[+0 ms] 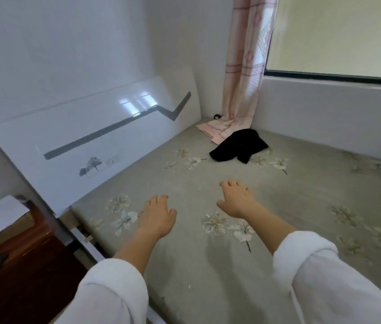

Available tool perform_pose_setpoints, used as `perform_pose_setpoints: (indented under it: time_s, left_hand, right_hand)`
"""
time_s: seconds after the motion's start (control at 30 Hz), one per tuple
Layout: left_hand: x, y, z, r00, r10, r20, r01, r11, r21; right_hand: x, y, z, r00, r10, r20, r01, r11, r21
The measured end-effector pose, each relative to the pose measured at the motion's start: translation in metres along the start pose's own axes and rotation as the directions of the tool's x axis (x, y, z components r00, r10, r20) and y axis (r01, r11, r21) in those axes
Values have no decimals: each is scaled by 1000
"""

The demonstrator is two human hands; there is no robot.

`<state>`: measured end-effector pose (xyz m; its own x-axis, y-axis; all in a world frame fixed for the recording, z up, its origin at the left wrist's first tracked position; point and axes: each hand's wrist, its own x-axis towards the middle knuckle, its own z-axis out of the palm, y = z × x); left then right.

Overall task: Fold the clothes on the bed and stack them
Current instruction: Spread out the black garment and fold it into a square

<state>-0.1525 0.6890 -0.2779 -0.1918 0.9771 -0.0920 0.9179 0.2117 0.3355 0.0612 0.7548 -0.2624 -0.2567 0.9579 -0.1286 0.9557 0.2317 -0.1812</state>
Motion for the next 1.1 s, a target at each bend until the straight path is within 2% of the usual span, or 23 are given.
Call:
perform_pose_setpoints:
  time_s: [0.17, 0.33, 0.57, 0.7, 0.9, 1.1]
  left_hand:
    - [104, -36, -14, 998, 12, 55, -12, 1000, 1]
    - [222, -73, -17, 993, 85, 85, -89, 995, 38]
    - [399, -138, 17, 951, 215, 221, -232, 971, 54]
    - [488, -174, 68, 919, 236, 317, -266, 962, 56]
    - [561, -217, 184, 872, 245, 424, -276, 961, 13]
    - [620, -223, 283, 871, 314, 379, -355, 934, 42]
  right_hand:
    - [84, -26, 7, 997, 55, 48, -57, 998, 26]
    - [181, -45, 23, 988, 144, 59, -146, 989, 26]
    - [329, -75, 81, 930, 363, 61, -368, 918, 149]
    - [392, -88, 150, 877, 465, 123, -481, 857, 184]
    - [440, -77, 272, 844, 505, 183, -531, 834, 150]
    - [489, -38, 348, 831, 543, 121, -556, 813, 171]
